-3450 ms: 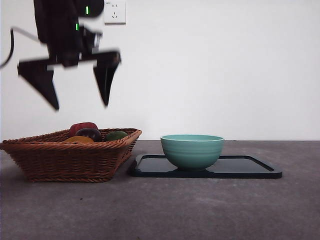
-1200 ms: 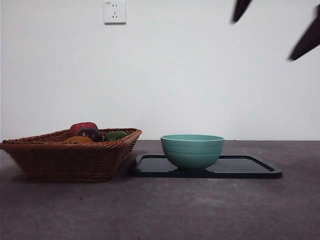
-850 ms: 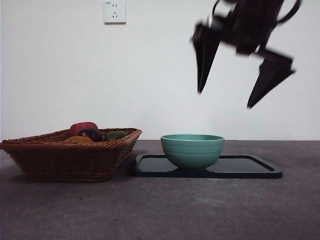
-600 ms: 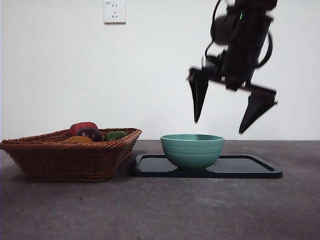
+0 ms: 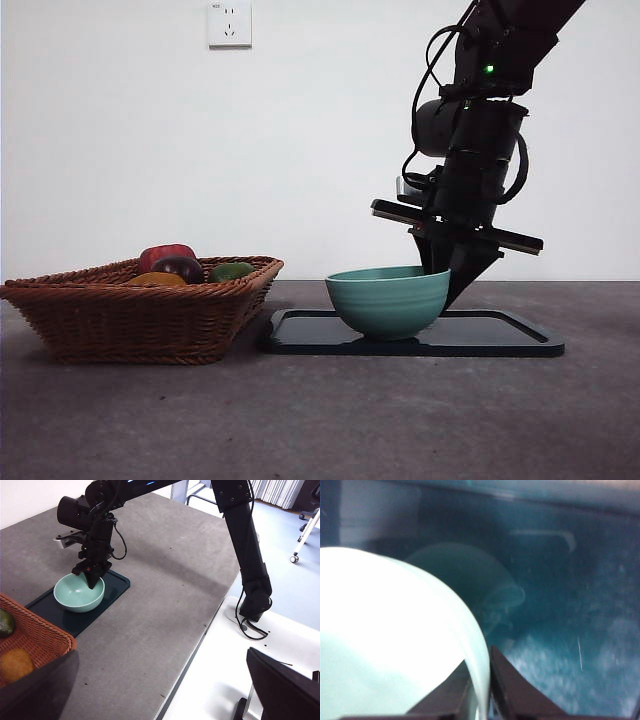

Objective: Pick up the wifruite, put it on the bowl, pick up the plate, put it on desk

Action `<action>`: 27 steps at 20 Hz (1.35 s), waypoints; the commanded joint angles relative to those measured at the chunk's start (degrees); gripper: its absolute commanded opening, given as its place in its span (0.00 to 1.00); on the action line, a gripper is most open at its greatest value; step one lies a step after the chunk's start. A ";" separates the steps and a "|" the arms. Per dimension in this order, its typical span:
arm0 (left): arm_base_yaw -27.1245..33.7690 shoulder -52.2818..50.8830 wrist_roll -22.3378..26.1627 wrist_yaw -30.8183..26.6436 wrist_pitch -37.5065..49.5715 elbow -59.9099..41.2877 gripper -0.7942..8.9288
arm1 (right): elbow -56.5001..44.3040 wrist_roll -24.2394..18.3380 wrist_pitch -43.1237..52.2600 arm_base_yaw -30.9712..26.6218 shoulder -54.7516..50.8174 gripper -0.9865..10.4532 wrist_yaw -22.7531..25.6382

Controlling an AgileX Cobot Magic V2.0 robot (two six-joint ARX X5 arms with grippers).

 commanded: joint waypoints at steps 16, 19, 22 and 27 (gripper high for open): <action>-0.61 0.22 0.61 0.26 0.72 0.92 0.66 | -30.67 -7.02 -1.51 9.40 -31.74 0.09 -4.26; -0.61 0.24 0.61 0.26 0.72 0.92 0.66 | -35.60 -3.41 5.14 13.57 -30.75 0.09 -4.22; -0.61 0.24 0.61 0.26 0.70 0.92 0.66 | -39.28 -0.20 9.92 15.63 -30.08 0.09 -4.22; -0.61 0.22 0.61 0.26 0.70 0.92 0.66 | -42.69 1.86 11.56 16.04 -30.01 0.09 -4.20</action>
